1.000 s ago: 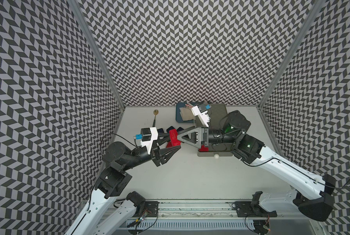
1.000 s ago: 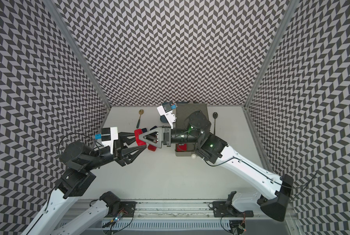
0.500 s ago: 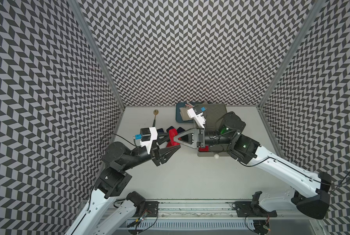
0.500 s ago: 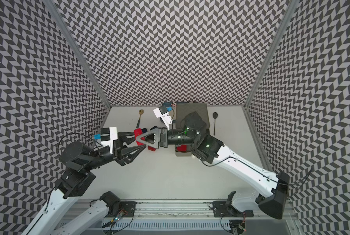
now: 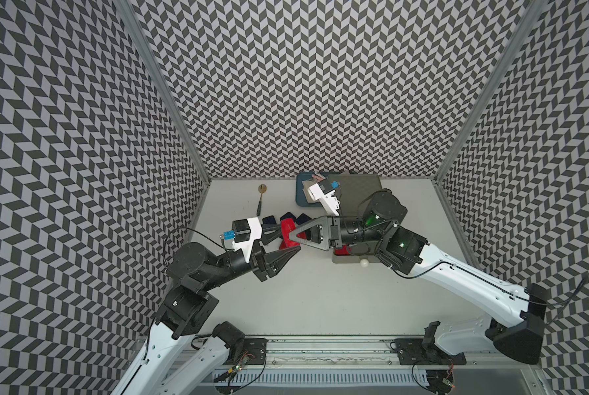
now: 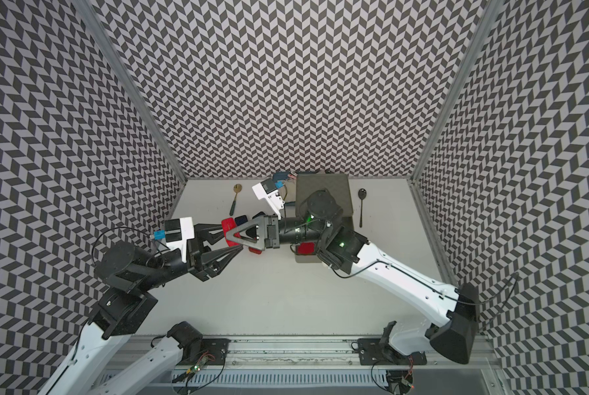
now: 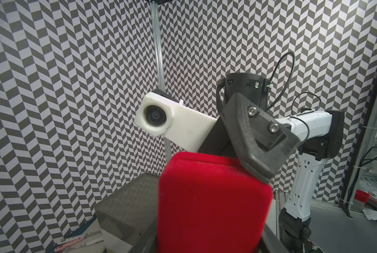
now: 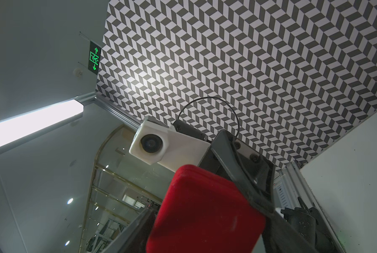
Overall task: Place the brooch boxes into the drawer by color
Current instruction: Place the brooch box in the drawer.
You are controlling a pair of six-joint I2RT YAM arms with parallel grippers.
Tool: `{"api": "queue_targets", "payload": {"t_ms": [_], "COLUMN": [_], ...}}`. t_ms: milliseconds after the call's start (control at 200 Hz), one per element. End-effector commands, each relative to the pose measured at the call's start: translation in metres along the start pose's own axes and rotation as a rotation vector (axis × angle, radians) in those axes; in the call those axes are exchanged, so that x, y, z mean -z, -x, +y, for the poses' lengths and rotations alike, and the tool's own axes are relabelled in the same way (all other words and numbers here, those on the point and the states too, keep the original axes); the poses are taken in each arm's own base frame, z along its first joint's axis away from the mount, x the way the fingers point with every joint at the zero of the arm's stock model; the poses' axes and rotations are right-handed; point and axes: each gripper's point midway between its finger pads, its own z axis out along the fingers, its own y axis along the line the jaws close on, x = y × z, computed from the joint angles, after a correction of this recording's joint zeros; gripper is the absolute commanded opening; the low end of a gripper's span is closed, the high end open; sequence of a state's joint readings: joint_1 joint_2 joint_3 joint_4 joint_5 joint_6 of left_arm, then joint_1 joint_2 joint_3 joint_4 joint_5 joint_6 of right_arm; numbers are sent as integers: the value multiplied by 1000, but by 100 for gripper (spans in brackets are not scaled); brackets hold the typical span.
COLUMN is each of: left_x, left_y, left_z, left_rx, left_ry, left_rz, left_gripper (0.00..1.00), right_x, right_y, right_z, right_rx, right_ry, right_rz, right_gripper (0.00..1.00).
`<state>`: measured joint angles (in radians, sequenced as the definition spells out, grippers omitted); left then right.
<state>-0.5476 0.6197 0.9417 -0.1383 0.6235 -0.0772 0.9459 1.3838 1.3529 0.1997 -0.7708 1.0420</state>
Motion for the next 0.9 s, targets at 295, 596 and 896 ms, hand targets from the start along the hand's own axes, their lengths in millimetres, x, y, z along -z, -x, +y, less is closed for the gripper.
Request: {"api": "queue_targets", "payload": {"t_ms": [295, 596, 896], "left_x": [0, 2, 9], "left_y": [-13, -10, -18], "left_z": [-13, 2, 39], "left_rx": [20, 27, 70], "left_ry": [-70, 27, 251], "left_rz": [50, 35, 31], "left_gripper": [92, 100, 100], "right_x": [-5, 22, 149], "right_y": [4, 15, 19], "right_z": [12, -15, -109], "right_rx": [-1, 75, 218], "right_ry": [53, -143, -885], "right_rz": [27, -50, -145], "right_gripper": [68, 68, 70]}}
